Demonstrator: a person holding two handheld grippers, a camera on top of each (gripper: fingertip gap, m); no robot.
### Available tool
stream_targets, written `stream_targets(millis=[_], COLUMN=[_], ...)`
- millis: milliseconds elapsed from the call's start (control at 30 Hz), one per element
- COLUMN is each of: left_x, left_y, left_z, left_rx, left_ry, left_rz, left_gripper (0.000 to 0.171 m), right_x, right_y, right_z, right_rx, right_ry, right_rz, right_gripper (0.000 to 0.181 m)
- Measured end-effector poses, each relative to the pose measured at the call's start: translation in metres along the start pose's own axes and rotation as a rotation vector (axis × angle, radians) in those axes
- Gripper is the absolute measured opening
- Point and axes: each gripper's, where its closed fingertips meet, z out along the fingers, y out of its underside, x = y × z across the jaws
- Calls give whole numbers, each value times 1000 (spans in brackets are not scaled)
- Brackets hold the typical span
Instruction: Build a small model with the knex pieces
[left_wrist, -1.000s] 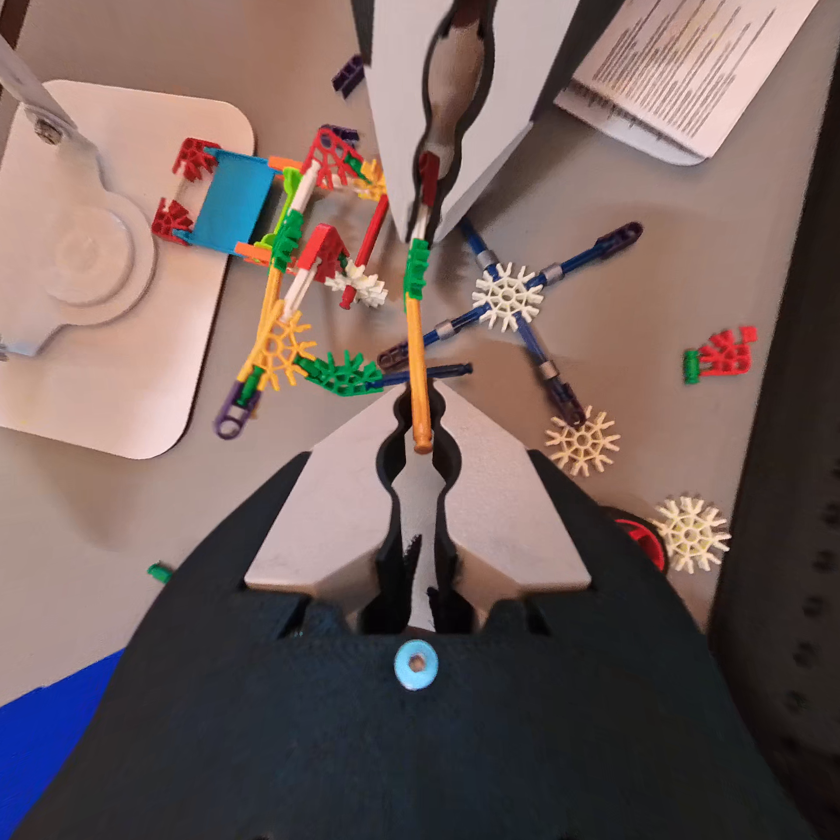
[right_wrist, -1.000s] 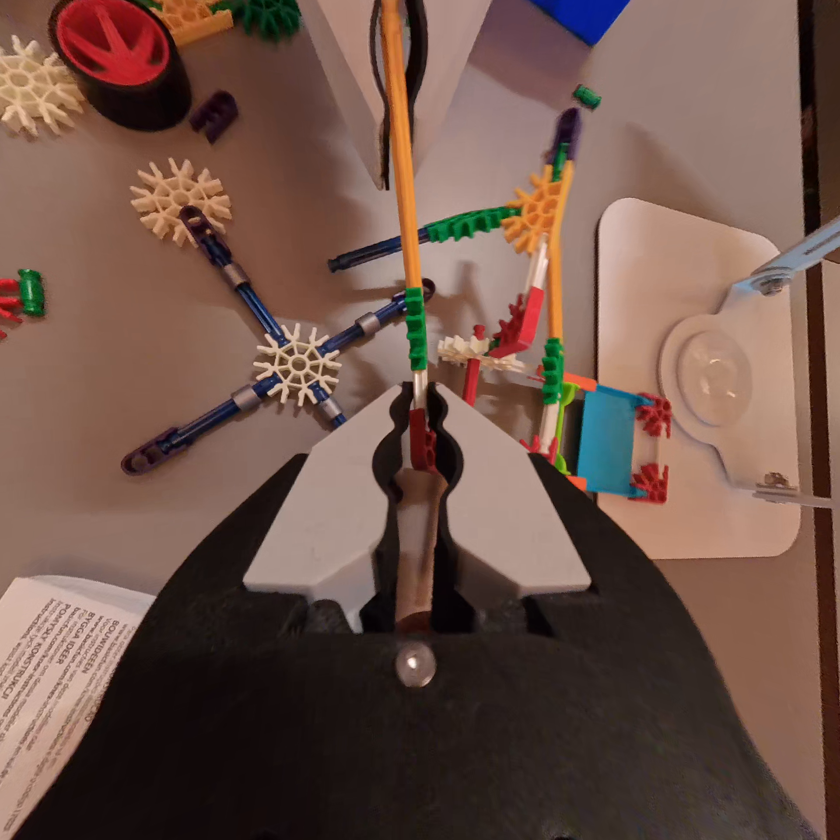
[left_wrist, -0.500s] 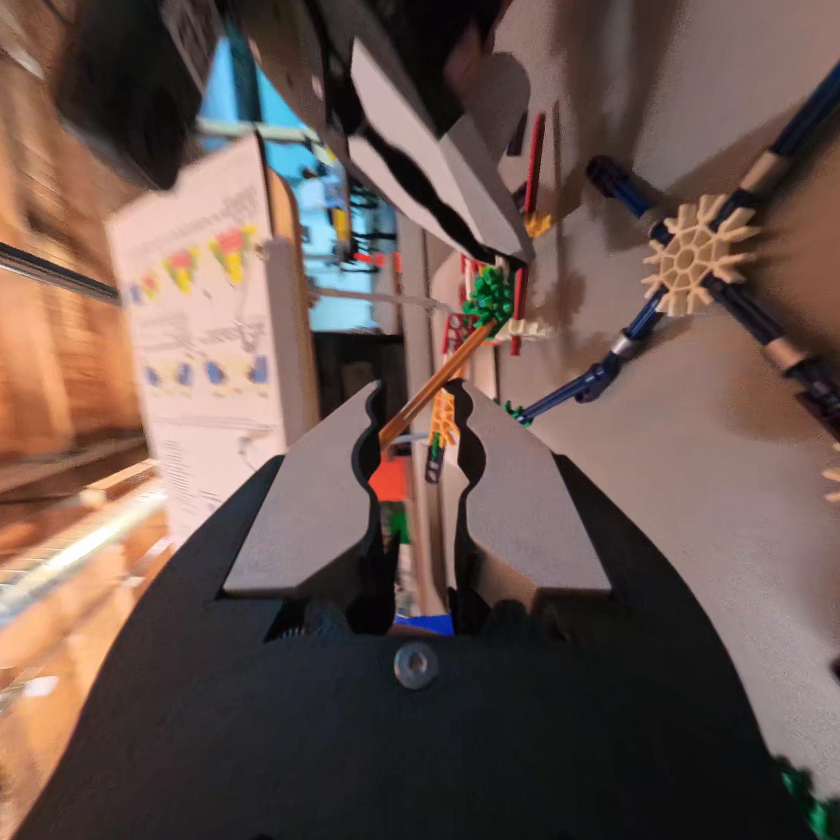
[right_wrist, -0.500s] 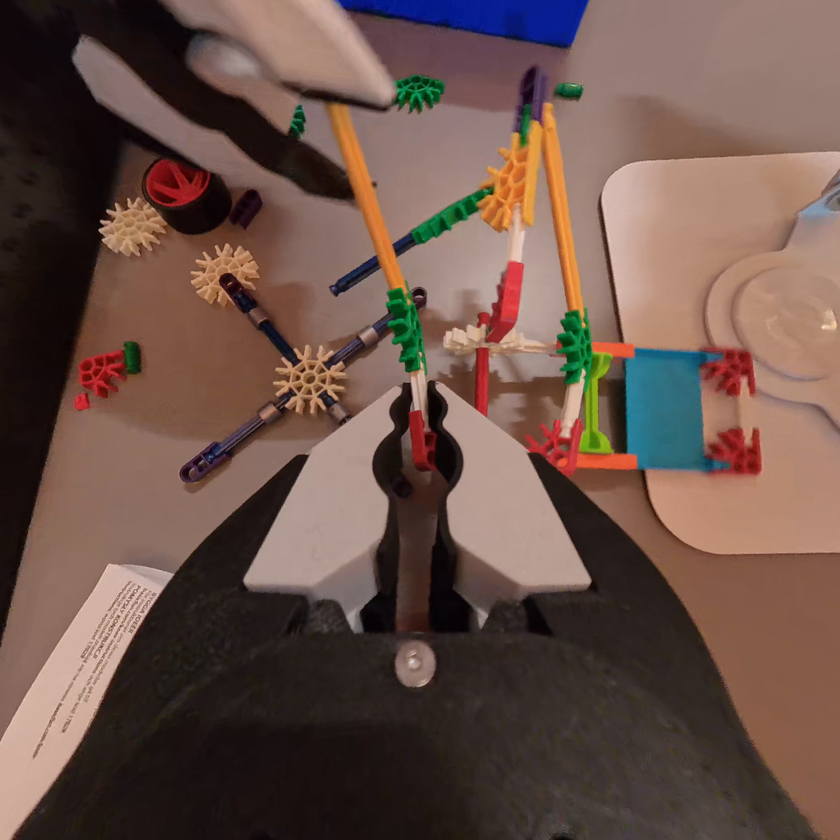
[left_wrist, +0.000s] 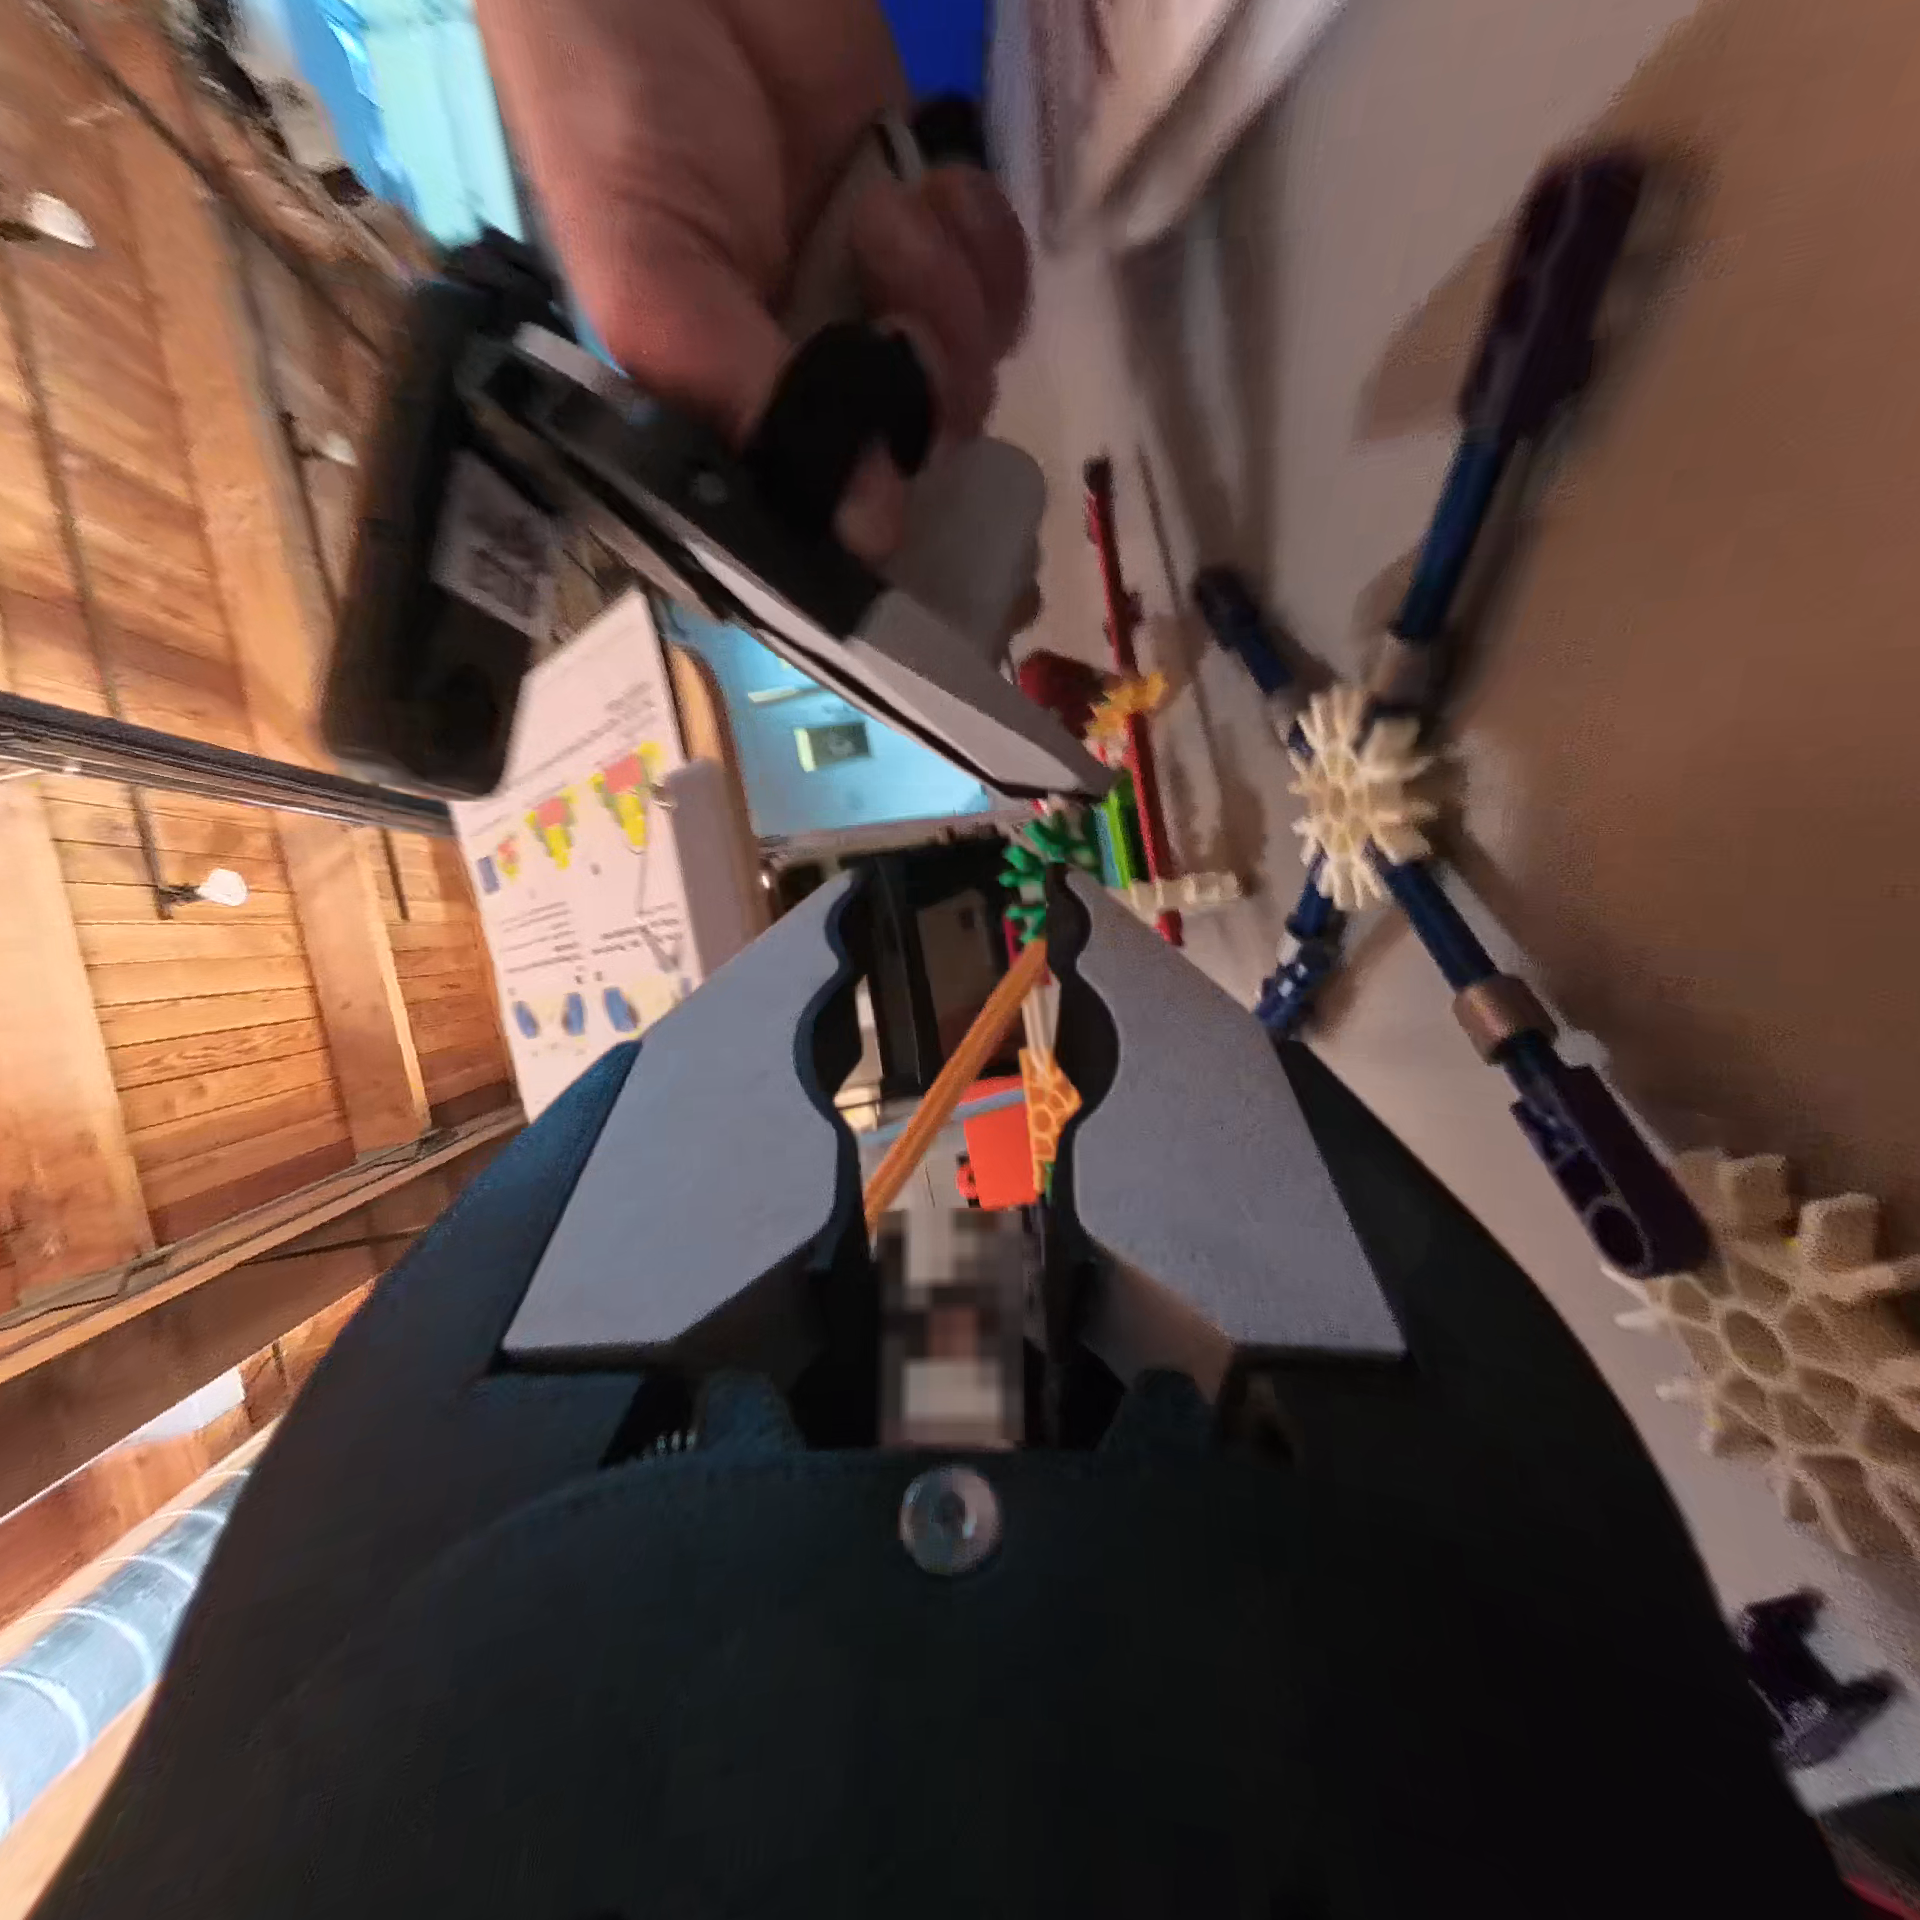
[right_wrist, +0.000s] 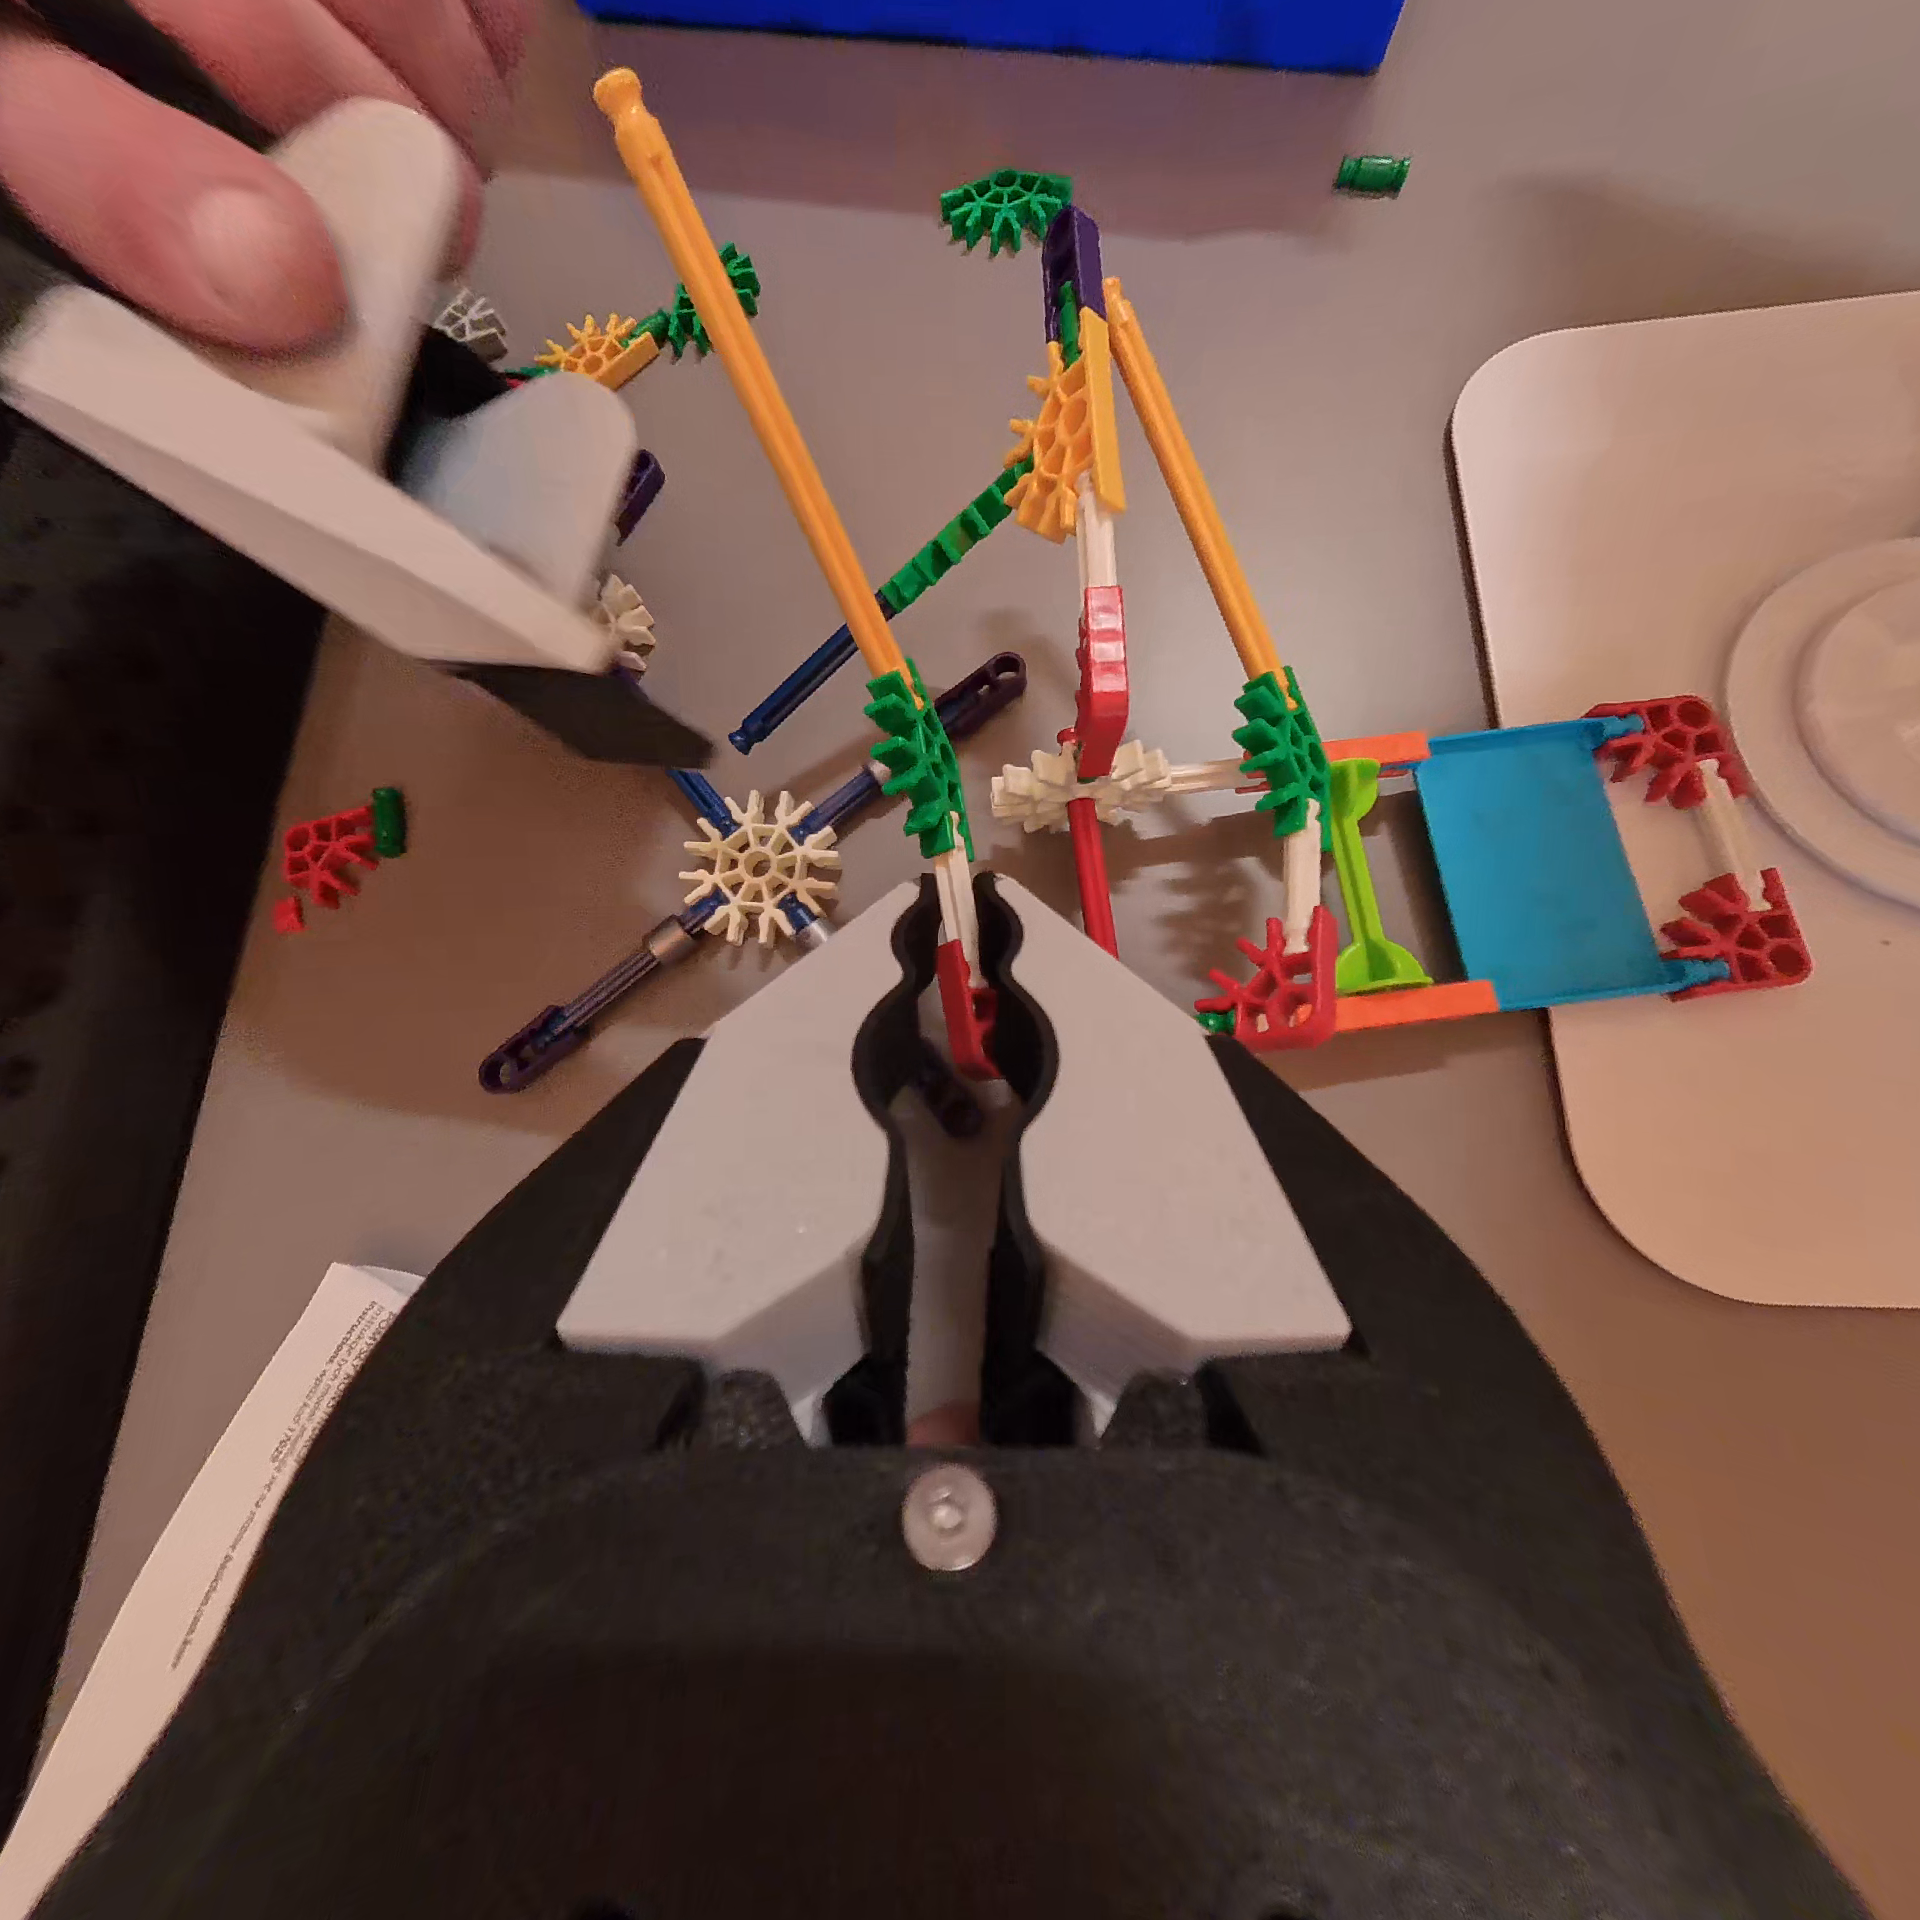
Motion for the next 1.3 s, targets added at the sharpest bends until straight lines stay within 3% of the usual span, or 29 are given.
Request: stream_targets(millis=[67, 267, 433, 567, 700, 833, 1067, 1300], left_x=[9, 16, 22, 20, 21, 25, 34, 38], left_y=[15, 26, 23, 20, 21, 20, 17, 8], left_z=[11, 25, 29, 31, 32, 31, 29, 28], left_rx=[-76, -104, -84, -64, -78, -70, -49, -26], left_ry=[41, 45, 17, -46, -1, 159, 474, 663], left_rz=[44, 137, 139, 140, 89, -94, -555, -889], left_gripper=[33, 31, 31, 22, 21, 21, 22, 22], right_x=[-1, -2, -5, -7, -6, -6, -7, -6], right_y=[0, -1, -2, -2, -2, -2, -6, -4], right_z=[1, -1, 0, 0, 0, -1, -4, -4], right_rx=[0, 10, 17, 16, 11, 7, 17, 10], right_ry=[-8, -28, -53, -66, -50, -31, -5, 13], right_rz=[2, 20, 37, 43, 25, -12, -73, -106], right_gripper=[4, 5, 5, 5, 5, 5, 8, 15])
